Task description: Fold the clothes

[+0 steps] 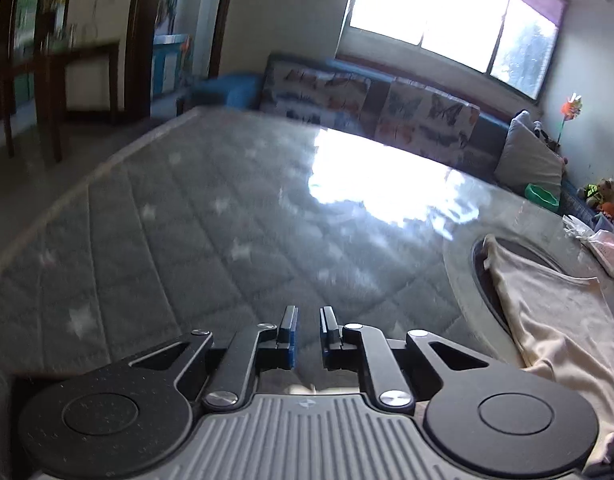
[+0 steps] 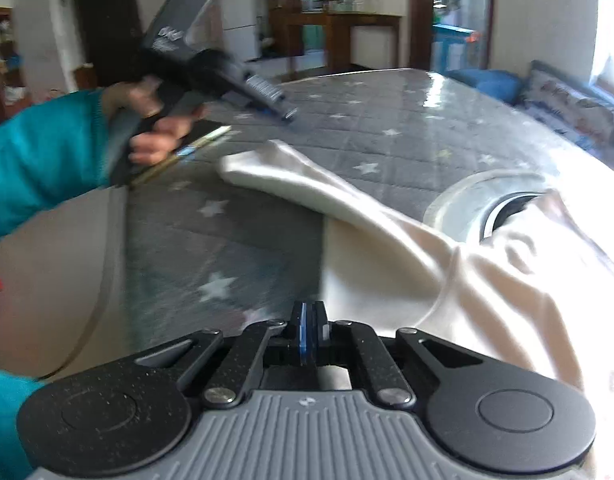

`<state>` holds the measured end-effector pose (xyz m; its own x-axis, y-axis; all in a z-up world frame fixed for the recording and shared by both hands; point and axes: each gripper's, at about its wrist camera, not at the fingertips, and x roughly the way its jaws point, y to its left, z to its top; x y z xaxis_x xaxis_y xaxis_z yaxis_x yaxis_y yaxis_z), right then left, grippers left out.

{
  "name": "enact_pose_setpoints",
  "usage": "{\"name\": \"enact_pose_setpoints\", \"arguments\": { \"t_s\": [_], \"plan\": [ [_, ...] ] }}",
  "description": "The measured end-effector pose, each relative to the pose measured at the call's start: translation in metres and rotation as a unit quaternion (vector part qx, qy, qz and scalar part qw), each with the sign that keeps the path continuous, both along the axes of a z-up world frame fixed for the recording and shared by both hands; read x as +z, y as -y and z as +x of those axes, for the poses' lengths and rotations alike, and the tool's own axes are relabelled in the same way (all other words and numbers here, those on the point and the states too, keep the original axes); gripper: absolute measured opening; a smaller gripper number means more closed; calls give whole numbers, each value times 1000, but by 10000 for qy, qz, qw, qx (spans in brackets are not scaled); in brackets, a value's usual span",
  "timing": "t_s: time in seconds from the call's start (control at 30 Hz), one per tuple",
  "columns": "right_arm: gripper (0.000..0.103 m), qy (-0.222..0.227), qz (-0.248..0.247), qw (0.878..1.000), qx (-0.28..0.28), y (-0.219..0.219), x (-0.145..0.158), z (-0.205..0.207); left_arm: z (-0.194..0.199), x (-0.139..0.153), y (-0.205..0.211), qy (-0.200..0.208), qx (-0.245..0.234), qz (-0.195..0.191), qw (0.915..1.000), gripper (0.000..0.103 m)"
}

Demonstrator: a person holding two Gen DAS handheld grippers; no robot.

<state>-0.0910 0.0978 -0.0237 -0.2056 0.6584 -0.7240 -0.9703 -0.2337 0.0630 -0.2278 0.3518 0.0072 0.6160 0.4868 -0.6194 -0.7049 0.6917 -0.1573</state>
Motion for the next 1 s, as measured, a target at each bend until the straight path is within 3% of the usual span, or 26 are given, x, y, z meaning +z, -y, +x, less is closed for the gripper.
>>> {"name": "enact_pose_setpoints", "arguments": {
  "t_s": [0.07, 0.1, 0.13, 0.2, 0.23, 0.4, 0.5, 0.83, 0.93, 1.0],
  "plan": [
    [2, 28, -22, 9996, 296, 8, 2, -2, -1, 2, 0, -49, -63, -22, 10000, 15],
    [2, 64, -40, 9992, 385, 11, 2, -4, -2, 1, 0, -75, -100, -63, 9999, 22],
    [2, 72, 14, 9992, 388, 14, 3, -4, -2, -1, 3, -143, -138, -67, 9998, 39],
    [4, 105, 151, 9994, 297, 15, 6, -7, -3, -8, 11, -335, -157, 1, 9993, 57],
    [6, 99, 205, 9995, 215, 14, 6, -7, -3, -11, 14, -433, -157, 11, 9989, 59],
    [23, 147, 331, 9993, -110, 3, 2, -7, -2, -24, 17, -606, -112, -106, 9980, 57],
    [24, 320, 313, 9986, -275, -7, -3, -8, 12, -17, 15, -688, -221, 205, 9972, 21],
    [23, 483, 257, 9975, -453, -22, -9, -10, 60, 5, 9, -954, -581, 1237, 9860, 17],
    [5, 415, 207, 9983, -342, -22, -7, -9, 69, 8, 7, -1041, -630, 1428, 9822, 19],
    [2, 148, 113, 9996, -217, -20, -5, -6, 68, 2, 4, -1114, -569, 1369, 9826, 19]
  ]
}}
